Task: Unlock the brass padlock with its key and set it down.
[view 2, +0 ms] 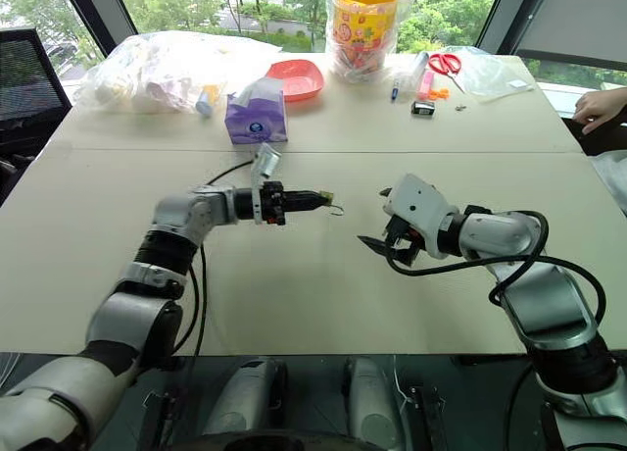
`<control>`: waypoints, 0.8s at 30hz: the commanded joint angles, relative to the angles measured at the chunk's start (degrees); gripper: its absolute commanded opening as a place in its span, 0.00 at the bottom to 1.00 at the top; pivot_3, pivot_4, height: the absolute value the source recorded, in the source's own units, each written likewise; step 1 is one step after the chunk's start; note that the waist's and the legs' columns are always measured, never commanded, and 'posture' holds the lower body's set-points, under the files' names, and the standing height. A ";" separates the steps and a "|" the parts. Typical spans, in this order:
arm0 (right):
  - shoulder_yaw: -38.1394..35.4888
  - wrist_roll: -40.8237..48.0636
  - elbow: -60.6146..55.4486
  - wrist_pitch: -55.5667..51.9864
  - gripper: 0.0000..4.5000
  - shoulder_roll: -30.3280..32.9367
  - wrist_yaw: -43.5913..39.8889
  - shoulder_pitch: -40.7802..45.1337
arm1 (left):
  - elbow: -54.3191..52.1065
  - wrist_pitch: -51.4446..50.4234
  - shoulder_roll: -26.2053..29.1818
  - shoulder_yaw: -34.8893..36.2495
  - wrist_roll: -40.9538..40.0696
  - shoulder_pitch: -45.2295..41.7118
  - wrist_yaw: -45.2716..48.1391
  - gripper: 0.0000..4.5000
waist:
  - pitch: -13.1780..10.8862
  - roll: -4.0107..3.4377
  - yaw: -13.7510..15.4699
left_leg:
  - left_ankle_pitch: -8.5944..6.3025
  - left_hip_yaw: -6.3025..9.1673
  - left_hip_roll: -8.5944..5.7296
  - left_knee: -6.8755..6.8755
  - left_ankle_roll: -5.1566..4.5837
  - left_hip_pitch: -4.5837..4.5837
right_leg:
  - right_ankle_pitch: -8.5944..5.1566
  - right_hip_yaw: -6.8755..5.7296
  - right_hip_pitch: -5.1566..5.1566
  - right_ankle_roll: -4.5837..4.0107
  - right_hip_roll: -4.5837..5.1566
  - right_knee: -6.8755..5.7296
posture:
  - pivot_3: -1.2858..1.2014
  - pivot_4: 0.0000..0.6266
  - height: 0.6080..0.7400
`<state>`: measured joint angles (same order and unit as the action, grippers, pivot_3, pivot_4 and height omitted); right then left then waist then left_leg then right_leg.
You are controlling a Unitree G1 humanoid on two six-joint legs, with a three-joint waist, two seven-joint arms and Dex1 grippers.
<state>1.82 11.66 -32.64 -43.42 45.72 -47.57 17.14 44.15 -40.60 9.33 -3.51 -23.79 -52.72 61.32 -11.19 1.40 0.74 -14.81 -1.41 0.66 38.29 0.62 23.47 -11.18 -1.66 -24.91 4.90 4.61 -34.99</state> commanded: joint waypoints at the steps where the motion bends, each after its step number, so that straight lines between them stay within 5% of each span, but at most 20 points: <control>1: -0.78 1.25 -3.55 -2.35 1.00 0.08 1.65 0.20 | 7.56 2.38 -1.88 2.04 0.87 -5.16 -0.65 0.00 | 0.00 0.00 0.00 | 0.00 0.00 0.00 0.00 0.00 0.01 | 0.00 0.00 0.00 0.00 0.00 0.02 | 0.52 0.24 1.00; 6: -0.22 1.20 -3.70 -3.37 1.00 0.24 3.25 0.58 | 13.40 5.21 -2.41 1.37 2.88 -7.33 4.49 0.00 | 0.00 0.00 -0.15 | -0.01 0.00 0.01 -0.04 -0.02 0.00 | 0.00 -0.03 -0.02 -0.01 0.00 0.03 | 0.52 0.24 1.00; 13: 0.20 1.37 -2.84 -2.90 1.00 0.18 3.91 0.68 | 16.27 7.53 -0.31 1.23 6.70 -7.81 4.23 0.67 | 0.00 0.00 -0.04 | -0.01 0.00 0.01 -0.04 -0.01 0.01 | 0.00 -0.03 -0.02 -0.01 0.01 0.03 | 0.52 0.24 1.00; 19: -0.39 1.51 -2.55 -2.29 1.00 0.51 3.96 -0.38 | 2.25 8.64 6.68 2.33 6.35 -2.96 7.22 0.67 | 0.00 0.00 -0.53 | -0.01 -0.01 0.09 -0.06 -0.01 -0.01 | 0.01 -0.03 -0.06 -0.03 -0.02 0.01 | 0.52 0.24 1.00; 24: -1.61 2.28 -1.15 -1.75 1.00 -1.40 5.35 -0.92 | -20.77 0.88 12.31 7.76 0.78 6.70 1.95 0.67 | 0.00 0.00 -0.33 | -0.01 0.01 0.18 -0.08 -0.01 0.00 | 0.00 0.01 -0.06 -0.04 0.03 0.01 | 0.52 0.24 1.00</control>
<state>2.07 12.85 -33.29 -45.98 44.87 -42.99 15.96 30.39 -37.40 21.06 2.34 -20.35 -46.87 64.45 -11.19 1.40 0.42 -14.83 -1.39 0.85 38.22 0.61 23.47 -11.18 -1.64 -24.97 4.86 4.65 -34.98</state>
